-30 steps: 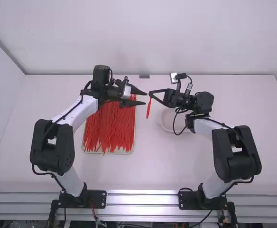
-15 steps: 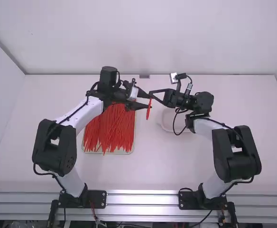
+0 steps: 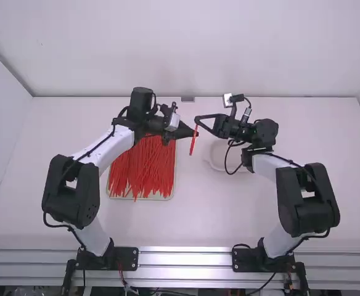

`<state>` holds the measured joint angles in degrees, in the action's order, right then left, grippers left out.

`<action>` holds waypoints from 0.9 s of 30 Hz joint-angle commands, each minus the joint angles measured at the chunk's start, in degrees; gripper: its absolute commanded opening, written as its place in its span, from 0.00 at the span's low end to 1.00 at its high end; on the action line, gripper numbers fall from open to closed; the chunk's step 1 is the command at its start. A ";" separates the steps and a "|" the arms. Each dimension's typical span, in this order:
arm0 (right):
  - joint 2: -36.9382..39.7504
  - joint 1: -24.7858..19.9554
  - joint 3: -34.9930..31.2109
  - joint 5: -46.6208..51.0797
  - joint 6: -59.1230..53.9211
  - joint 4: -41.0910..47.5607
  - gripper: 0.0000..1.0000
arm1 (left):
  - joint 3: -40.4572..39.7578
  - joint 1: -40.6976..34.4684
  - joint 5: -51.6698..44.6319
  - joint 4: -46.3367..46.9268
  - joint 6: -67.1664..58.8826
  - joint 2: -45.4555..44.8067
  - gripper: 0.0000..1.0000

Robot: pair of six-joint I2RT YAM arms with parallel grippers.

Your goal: Fasten the cable tie

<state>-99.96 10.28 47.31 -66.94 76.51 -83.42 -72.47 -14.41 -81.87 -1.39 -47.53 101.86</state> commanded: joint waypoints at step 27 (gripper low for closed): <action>0.31 -0.17 1.53 -0.50 2.78 -5.33 0.00 | 5.31 0.07 6.51 2.64 -3.26 -1.92 0.01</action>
<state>-99.96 10.28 47.29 -69.76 78.48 -87.42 -69.80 -14.46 -78.85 -0.05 -49.54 99.88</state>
